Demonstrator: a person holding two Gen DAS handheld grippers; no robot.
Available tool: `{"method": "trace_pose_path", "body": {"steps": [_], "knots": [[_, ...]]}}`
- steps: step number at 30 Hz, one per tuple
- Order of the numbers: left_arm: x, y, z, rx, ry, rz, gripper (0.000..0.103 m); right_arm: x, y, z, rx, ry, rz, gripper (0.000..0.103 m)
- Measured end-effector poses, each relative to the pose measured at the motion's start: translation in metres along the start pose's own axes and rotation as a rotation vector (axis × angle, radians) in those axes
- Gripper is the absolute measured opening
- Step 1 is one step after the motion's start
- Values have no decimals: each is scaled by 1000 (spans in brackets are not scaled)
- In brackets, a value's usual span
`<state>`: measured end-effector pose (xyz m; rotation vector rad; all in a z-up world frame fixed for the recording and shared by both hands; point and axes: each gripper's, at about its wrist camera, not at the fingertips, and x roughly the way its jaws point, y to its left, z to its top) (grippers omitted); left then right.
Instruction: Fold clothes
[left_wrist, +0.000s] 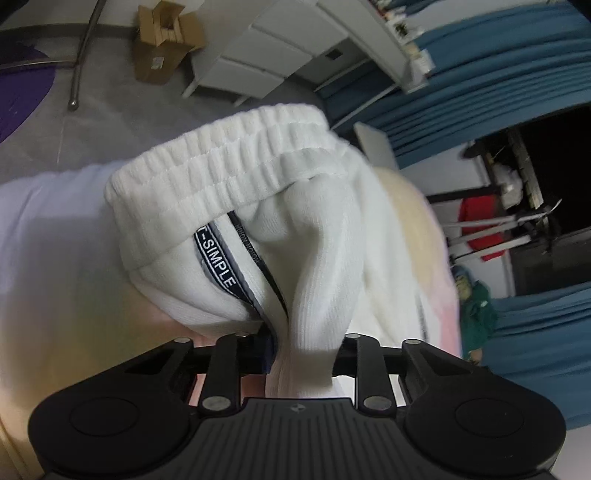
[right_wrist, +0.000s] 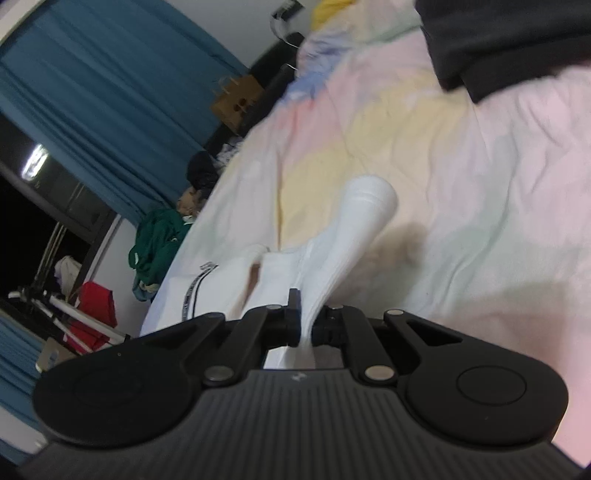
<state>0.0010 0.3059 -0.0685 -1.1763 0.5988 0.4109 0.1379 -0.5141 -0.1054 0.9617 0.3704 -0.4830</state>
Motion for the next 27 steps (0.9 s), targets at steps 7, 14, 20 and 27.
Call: {"method": "trace_pose_path", "body": {"steps": [7, 14, 20, 27], "knots": [[-48, -26, 11, 49, -50, -132, 20, -20, 19, 21, -30, -13, 38, 5], [-11, -86, 60, 26, -4, -182, 20, 16, 113, 44, -111, -56, 82, 5], [108, -169, 122, 28, 30, -107, 21, 115, 219, 35, -315, -93, -14, 5], [270, -226, 161, 142, 36, 135, 21, 271, 278, -15, -492, -53, -128, 5]]}}
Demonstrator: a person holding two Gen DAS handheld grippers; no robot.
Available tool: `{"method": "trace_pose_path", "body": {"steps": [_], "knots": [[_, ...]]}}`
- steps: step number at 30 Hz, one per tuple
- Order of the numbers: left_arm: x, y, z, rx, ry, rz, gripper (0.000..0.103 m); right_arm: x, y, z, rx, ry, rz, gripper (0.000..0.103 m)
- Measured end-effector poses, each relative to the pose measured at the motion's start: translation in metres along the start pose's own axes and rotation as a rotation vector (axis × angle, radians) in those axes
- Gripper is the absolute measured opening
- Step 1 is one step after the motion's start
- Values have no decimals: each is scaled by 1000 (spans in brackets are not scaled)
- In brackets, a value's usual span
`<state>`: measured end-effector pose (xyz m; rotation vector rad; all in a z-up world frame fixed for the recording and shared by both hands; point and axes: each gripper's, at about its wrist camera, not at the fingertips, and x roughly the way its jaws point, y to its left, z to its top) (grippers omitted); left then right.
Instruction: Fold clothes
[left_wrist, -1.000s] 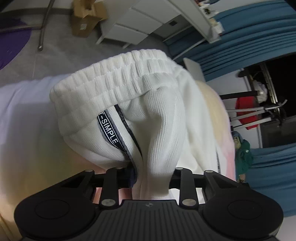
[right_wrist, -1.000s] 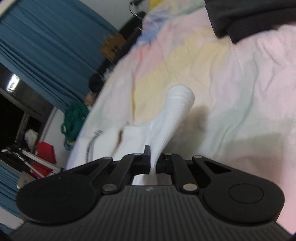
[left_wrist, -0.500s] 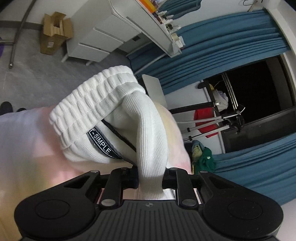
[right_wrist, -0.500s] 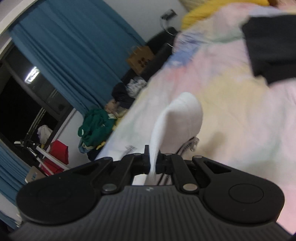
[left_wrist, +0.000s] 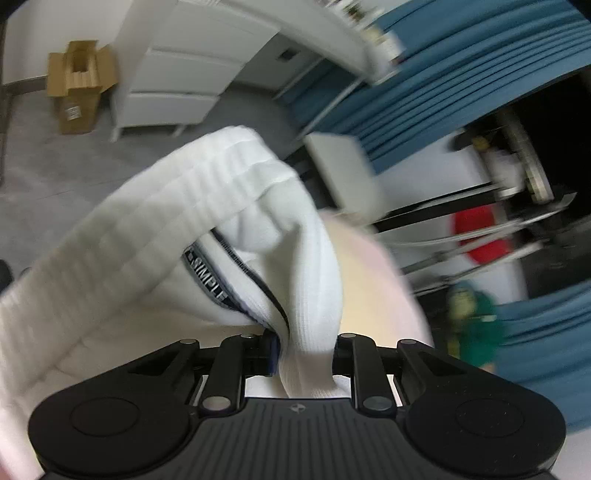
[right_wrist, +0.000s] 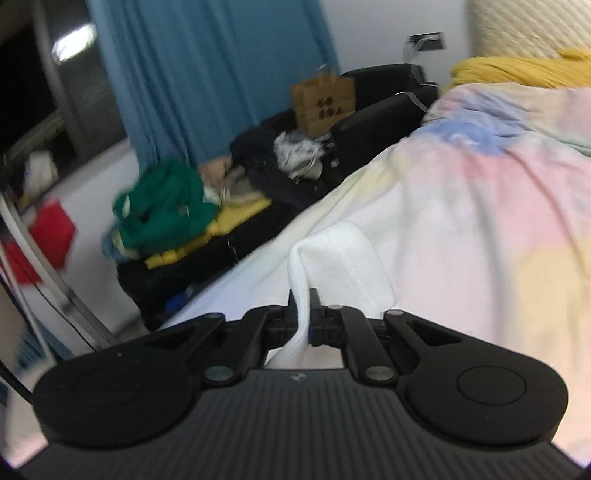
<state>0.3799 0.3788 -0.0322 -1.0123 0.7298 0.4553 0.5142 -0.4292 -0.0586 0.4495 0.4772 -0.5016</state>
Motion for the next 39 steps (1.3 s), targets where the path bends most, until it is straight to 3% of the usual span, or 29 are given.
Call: {"method": "trace_pose_path", "body": {"steps": [3, 5, 8, 10, 12, 14, 18, 22, 27, 30, 35, 39], "knots": [[48, -4, 8, 11, 38, 73, 22, 41, 20, -20, -95, 29, -25, 6], [64, 0, 12, -9, 68, 74, 24, 56, 21, -26, -103, 33, -12, 7], [63, 6, 15, 28, 89, 42, 27, 55, 13, -24, -95, 46, 42, 18], [53, 10, 14, 51, 94, 17, 32, 51, 6, -20, -85, 58, 82, 27], [38, 15, 8, 52, 94, -6, 44, 42, -4, -15, -66, 76, 115, 42], [15, 21, 0, 59, 73, -36, 55, 21, -20, -10, -11, 94, 151, 50], [-46, 48, -30, 26, 35, -153, 73, -32, -74, -17, 136, 114, 232, 65], [-97, 83, -70, -31, 29, -232, 82, -76, -139, -41, 315, 150, 298, 68], [-107, 128, -121, -133, 115, -253, 83, -94, -198, -88, 528, 263, 345, 69], [-80, 141, -131, -195, 180, -263, 83, -85, -208, -102, 577, 338, 379, 69], [-30, 139, -127, -215, 133, -276, 80, -58, -197, -113, 562, 369, 475, 69], [-7, 137, -119, -197, 42, -283, 57, -29, -178, -109, 526, 323, 545, 70]]}}
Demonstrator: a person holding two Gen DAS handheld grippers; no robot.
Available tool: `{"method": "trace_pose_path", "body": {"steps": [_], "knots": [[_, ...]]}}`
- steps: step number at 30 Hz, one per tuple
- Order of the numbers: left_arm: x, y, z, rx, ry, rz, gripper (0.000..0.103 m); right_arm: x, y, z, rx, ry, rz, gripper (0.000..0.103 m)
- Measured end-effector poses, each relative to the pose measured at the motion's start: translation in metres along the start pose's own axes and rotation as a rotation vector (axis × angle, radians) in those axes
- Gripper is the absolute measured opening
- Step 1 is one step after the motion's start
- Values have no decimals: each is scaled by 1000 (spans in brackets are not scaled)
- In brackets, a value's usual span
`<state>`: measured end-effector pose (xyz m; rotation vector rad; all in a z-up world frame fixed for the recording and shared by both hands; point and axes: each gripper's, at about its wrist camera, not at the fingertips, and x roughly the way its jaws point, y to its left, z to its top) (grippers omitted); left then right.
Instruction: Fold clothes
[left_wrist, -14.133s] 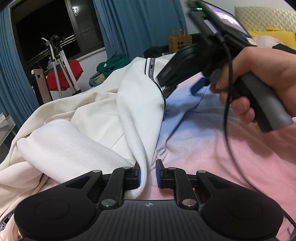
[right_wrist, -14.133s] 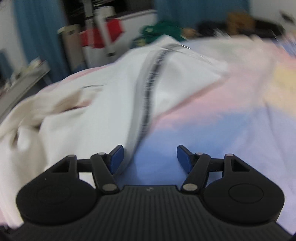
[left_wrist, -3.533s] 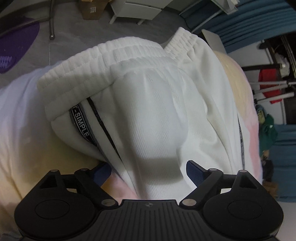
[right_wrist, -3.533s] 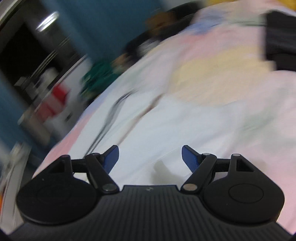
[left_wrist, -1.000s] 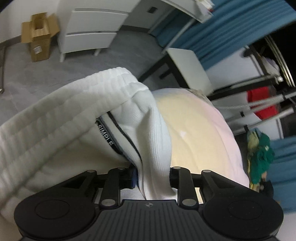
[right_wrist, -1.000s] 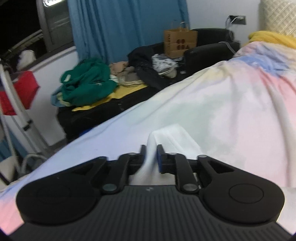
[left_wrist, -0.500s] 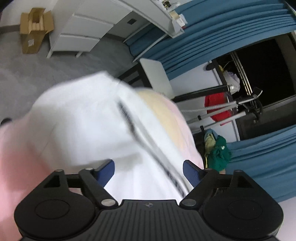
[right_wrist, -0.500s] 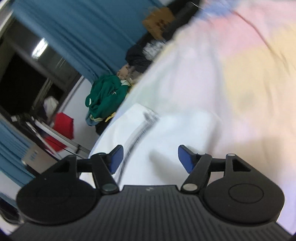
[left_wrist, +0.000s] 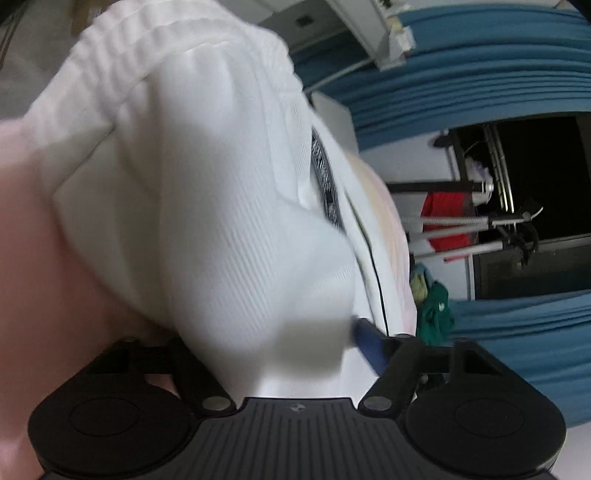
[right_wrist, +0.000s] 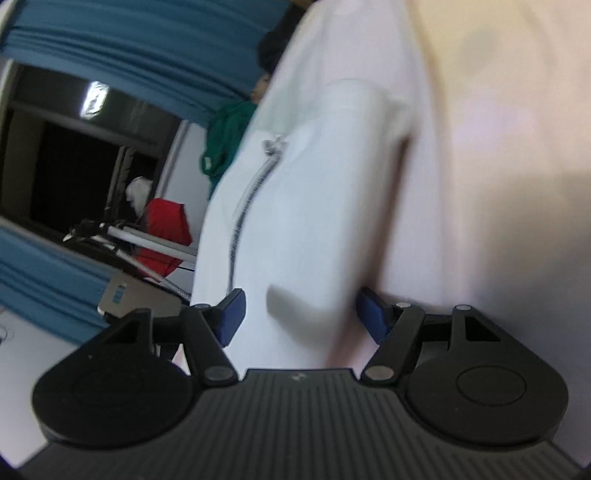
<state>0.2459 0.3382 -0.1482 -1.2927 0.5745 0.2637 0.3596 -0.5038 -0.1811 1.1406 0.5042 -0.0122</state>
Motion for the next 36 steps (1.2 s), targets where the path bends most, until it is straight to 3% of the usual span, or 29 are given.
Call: {"method": "trace_pose_path", "body": {"steps": [1, 2, 4, 6, 9, 17, 22, 27, 32, 36], "knots": [[4, 0, 2, 4, -16, -2, 53, 8, 2, 3, -14, -7, 14, 69], [6, 0, 4, 8, -28, -2, 42, 14, 2, 4, -16, -28, 10, 69], [9, 0, 7, 19, -47, -1, 32, 26, 3, 6, -20, -71, 1, 58], [8, -3, 10, 28, -60, -5, 22, 34, 4, 10, -35, -97, -10, 25], [-4, -13, 16, 43, -61, -21, 17, 35, 8, 17, -55, -106, -23, 13], [-45, -35, 26, 139, -6, 3, 16, -27, 31, 22, -64, -121, -44, 11], [-96, -65, 25, 246, 42, 54, 16, -71, 26, 12, -27, -106, -105, 11], [-144, -75, 8, 314, 76, 70, 16, -125, 36, 4, -88, -113, -153, 11], [-151, -38, -17, 322, 127, 119, 17, -170, 12, 2, -1, -135, -137, 11], [-152, -8, -34, 354, 123, 121, 19, -172, -30, -4, 75, -89, -198, 11]]}}
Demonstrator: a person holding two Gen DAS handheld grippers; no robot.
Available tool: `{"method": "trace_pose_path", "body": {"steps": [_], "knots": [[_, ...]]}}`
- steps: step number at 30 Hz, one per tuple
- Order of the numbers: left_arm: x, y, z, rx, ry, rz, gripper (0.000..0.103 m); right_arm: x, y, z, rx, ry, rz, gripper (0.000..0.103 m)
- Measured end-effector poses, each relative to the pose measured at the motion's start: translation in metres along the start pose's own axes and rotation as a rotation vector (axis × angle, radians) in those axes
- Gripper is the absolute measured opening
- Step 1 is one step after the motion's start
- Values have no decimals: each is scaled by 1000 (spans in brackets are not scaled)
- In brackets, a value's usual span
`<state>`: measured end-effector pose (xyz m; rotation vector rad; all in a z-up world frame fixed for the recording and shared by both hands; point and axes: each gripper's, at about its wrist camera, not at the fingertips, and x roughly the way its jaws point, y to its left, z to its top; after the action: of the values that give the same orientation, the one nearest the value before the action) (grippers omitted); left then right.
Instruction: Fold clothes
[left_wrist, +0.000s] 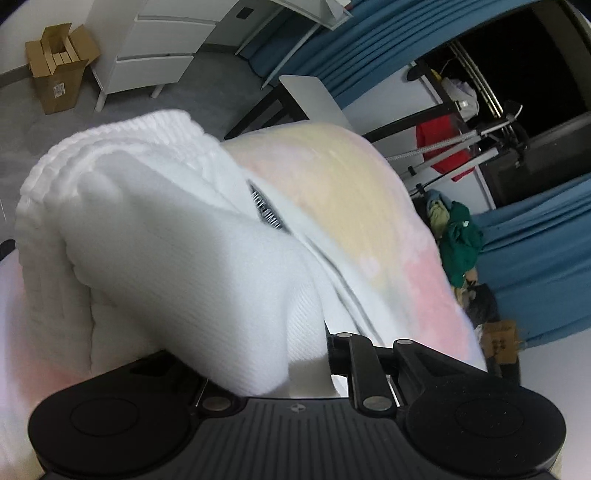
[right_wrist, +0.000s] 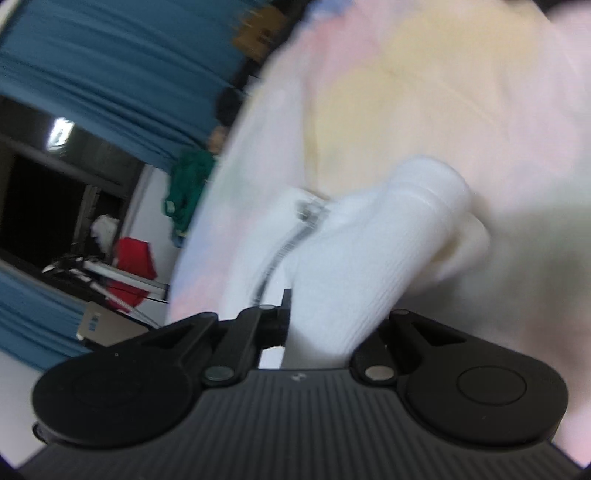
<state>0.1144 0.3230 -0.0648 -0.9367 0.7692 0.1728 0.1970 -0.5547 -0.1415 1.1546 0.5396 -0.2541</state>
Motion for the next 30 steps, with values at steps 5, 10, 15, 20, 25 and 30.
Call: {"method": "trace_pose_path", "body": {"steps": [5, 10, 15, 20, 25, 30], "knots": [[-7, -2, -15, 61, -15, 22, 30, 9, -22, -2, 16, 19, -18, 11], [-24, -13, -22, 140, 7, 108, 51, 7, -27, -3, 25, 17, 1, 11], [-53, -39, -37, 302, -7, 222, 71, 3, -30, -4, -12, 16, 13, 11], [-88, -72, -57, 479, -91, 259, 77, 2, -31, -6, -13, 8, 9, 11], [-85, -109, -81, 531, -187, 263, 80, 3, -31, -6, -22, 5, 16, 11], [-69, -136, -99, 519, -245, 274, 82, 0, -34, -4, -18, 5, 26, 11]]}}
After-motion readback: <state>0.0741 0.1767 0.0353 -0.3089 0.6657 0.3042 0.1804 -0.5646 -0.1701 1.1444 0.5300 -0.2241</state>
